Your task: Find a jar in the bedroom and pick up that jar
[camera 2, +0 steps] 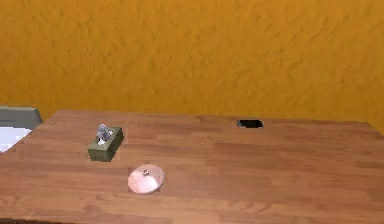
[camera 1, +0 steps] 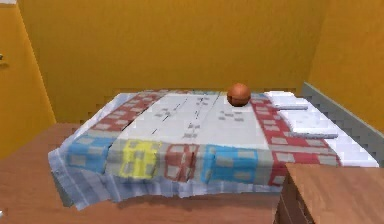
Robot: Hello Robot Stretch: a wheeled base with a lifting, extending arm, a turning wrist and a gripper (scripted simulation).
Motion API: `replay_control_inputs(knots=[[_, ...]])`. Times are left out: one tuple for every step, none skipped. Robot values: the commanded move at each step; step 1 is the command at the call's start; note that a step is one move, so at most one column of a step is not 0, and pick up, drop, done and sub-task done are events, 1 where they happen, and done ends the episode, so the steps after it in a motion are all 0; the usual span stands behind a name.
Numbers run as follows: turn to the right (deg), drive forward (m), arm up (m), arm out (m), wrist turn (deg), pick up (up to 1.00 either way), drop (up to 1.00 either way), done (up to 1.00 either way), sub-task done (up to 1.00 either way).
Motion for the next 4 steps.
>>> replay_control_inputs(knots=[[-9.0,0.0,0.0,0.0,0.0,0.0,0.0,0.0,0.0],[0.0,0.0,0.5,0.0,0.0,0.0,0.0,0.0,0.0],[0.0,0.0,0.34,0.0,0.0,0.0,0.0,0.0,0.0],[0.0,0.0,0.0,0.24,0.0,0.0,0.0,0.0,0.0]])
